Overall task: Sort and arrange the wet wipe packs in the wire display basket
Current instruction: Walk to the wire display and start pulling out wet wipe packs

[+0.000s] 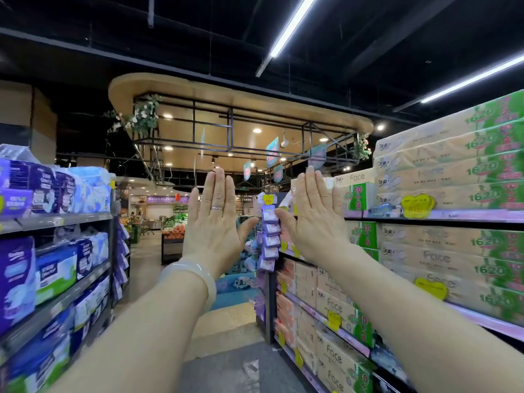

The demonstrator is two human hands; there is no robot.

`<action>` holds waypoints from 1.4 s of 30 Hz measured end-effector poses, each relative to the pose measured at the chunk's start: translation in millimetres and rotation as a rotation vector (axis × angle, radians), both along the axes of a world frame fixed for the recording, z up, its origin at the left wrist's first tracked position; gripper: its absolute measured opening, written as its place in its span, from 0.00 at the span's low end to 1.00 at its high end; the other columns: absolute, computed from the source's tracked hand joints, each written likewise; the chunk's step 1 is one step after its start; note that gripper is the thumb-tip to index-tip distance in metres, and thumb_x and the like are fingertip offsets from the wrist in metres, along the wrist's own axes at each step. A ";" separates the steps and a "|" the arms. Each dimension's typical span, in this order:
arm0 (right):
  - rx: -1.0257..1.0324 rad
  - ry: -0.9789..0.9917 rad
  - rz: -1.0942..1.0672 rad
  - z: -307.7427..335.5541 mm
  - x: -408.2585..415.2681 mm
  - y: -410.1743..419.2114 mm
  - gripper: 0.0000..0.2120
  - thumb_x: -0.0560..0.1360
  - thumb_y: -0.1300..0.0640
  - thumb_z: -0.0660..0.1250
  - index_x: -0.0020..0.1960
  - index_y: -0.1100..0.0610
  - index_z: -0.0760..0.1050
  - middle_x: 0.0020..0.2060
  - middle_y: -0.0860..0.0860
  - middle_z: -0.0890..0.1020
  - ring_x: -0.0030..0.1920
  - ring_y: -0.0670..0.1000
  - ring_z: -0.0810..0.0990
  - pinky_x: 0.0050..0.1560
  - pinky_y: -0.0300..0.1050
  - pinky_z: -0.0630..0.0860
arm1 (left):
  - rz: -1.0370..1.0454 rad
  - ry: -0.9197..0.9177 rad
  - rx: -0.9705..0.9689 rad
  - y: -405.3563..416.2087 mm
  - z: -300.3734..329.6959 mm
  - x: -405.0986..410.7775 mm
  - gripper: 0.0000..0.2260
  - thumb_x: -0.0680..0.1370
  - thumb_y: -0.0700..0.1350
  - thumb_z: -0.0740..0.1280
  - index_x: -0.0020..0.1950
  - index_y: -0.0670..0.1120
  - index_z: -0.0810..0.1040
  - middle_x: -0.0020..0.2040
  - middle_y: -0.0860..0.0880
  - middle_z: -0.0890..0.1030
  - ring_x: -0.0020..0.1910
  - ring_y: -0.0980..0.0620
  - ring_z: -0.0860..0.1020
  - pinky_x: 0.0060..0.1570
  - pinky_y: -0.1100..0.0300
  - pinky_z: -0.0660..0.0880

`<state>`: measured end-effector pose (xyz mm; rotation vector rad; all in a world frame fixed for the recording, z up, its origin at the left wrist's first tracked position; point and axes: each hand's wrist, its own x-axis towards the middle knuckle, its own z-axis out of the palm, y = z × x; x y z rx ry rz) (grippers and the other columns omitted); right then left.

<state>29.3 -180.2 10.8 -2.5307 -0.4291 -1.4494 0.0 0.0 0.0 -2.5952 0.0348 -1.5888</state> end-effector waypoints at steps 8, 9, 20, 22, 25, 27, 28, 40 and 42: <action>-0.027 0.054 -0.001 -38.5 107.2 27.1 0.45 0.63 0.32 0.26 0.74 0.55 0.32 0.75 0.51 0.36 0.72 0.47 0.30 0.70 0.51 0.29 | -0.010 0.070 0.007 35.5 -50.4 105.8 0.33 0.69 0.65 0.23 0.63 0.44 0.18 0.66 0.48 0.19 0.66 0.48 0.20 0.69 0.51 0.27; -0.038 0.061 -0.012 -44.3 126.4 32.4 0.44 0.64 0.32 0.26 0.74 0.55 0.32 0.75 0.51 0.36 0.71 0.46 0.29 0.70 0.50 0.28 | -0.002 0.079 0.007 39.7 -56.4 124.3 0.33 0.68 0.65 0.23 0.64 0.45 0.19 0.66 0.48 0.20 0.66 0.49 0.21 0.68 0.52 0.26; -0.119 0.119 0.010 -62.9 393.0 82.9 0.37 0.74 0.35 0.37 0.74 0.56 0.34 0.69 0.46 0.30 0.69 0.45 0.27 0.73 0.53 0.33 | 0.028 0.158 -0.015 86.6 -68.7 376.7 0.33 0.69 0.65 0.27 0.64 0.45 0.20 0.65 0.48 0.20 0.64 0.50 0.18 0.66 0.53 0.24; -0.114 0.161 0.033 -70.3 438.1 103.4 0.37 0.75 0.35 0.40 0.74 0.56 0.35 0.73 0.47 0.33 0.72 0.46 0.31 0.72 0.52 0.33 | 0.039 0.176 -0.001 103.1 -75.4 416.3 0.34 0.71 0.67 0.28 0.65 0.45 0.21 0.65 0.48 0.20 0.64 0.50 0.18 0.67 0.52 0.25; -0.124 0.207 0.061 -92.4 508.2 141.5 0.36 0.76 0.36 0.42 0.75 0.56 0.36 0.75 0.50 0.37 0.75 0.48 0.34 0.72 0.52 0.34 | 0.033 0.210 -0.025 135.4 -95.5 483.2 0.33 0.70 0.65 0.28 0.64 0.45 0.20 0.65 0.48 0.19 0.63 0.51 0.17 0.67 0.53 0.25; -0.124 0.217 0.086 -105.4 557.2 168.0 0.36 0.76 0.36 0.43 0.75 0.56 0.37 0.76 0.51 0.37 0.75 0.48 0.35 0.72 0.51 0.33 | 0.042 0.225 -0.041 159.4 -108.4 531.0 0.33 0.69 0.64 0.28 0.65 0.46 0.22 0.66 0.49 0.21 0.65 0.51 0.19 0.67 0.53 0.26; -0.122 0.218 0.100 -110.8 582.8 182.0 0.36 0.76 0.37 0.43 0.75 0.56 0.37 0.76 0.50 0.37 0.75 0.48 0.35 0.72 0.51 0.33 | 0.051 0.232 -0.030 172.7 -114.4 556.0 0.33 0.69 0.64 0.27 0.66 0.46 0.22 0.66 0.49 0.21 0.65 0.51 0.19 0.67 0.53 0.26; -0.107 0.276 0.113 -127.8 908.7 342.3 0.36 0.76 0.36 0.42 0.75 0.55 0.37 0.76 0.50 0.37 0.75 0.48 0.35 0.72 0.50 0.33 | 0.003 0.316 -0.042 331.1 -126.9 881.4 0.33 0.77 0.64 0.41 0.63 0.47 0.20 0.64 0.52 0.19 0.65 0.52 0.20 0.69 0.52 0.29; -0.118 0.285 0.082 -140.9 960.4 355.0 0.35 0.76 0.36 0.43 0.75 0.55 0.37 0.76 0.50 0.38 0.75 0.48 0.35 0.72 0.50 0.34 | -0.027 0.345 -0.026 345.9 -138.1 933.0 0.33 0.77 0.64 0.42 0.63 0.48 0.20 0.65 0.52 0.19 0.65 0.51 0.20 0.68 0.52 0.27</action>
